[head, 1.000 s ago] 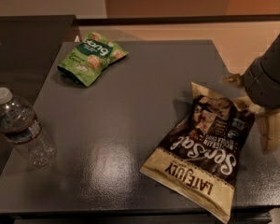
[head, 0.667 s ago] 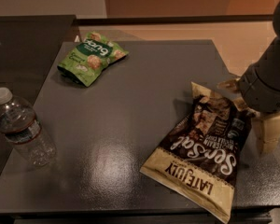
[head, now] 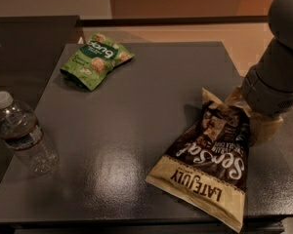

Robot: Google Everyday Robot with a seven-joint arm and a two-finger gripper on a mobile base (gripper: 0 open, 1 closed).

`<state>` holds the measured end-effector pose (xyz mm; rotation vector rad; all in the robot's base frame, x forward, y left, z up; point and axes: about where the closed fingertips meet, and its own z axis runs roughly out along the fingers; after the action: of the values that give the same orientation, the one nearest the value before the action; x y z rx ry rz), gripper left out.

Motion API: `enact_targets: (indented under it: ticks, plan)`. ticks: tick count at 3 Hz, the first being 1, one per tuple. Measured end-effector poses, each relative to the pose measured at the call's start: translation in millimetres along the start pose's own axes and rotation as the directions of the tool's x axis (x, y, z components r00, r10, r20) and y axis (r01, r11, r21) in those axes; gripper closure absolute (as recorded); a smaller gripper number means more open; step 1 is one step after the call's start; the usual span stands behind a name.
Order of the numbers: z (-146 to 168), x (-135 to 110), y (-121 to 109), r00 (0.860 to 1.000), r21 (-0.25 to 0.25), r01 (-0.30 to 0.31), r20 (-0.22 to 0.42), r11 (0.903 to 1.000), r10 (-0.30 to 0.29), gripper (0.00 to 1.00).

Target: Move brown chip bag near green rice chip bag

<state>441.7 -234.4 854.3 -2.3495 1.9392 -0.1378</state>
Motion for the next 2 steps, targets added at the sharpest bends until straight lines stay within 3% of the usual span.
enact_targets:
  ticks: [1, 2]
  plan:
    - [-10.5, -10.0, -4.9, 1.000, -0.008, -0.015, -0.011, 0.9999, 0.015, 0.66]
    - [-27.1, -20.8, -18.3, 0.998, 0.023, -0.052, -0.020, 0.9984, 0.053, 0.90]
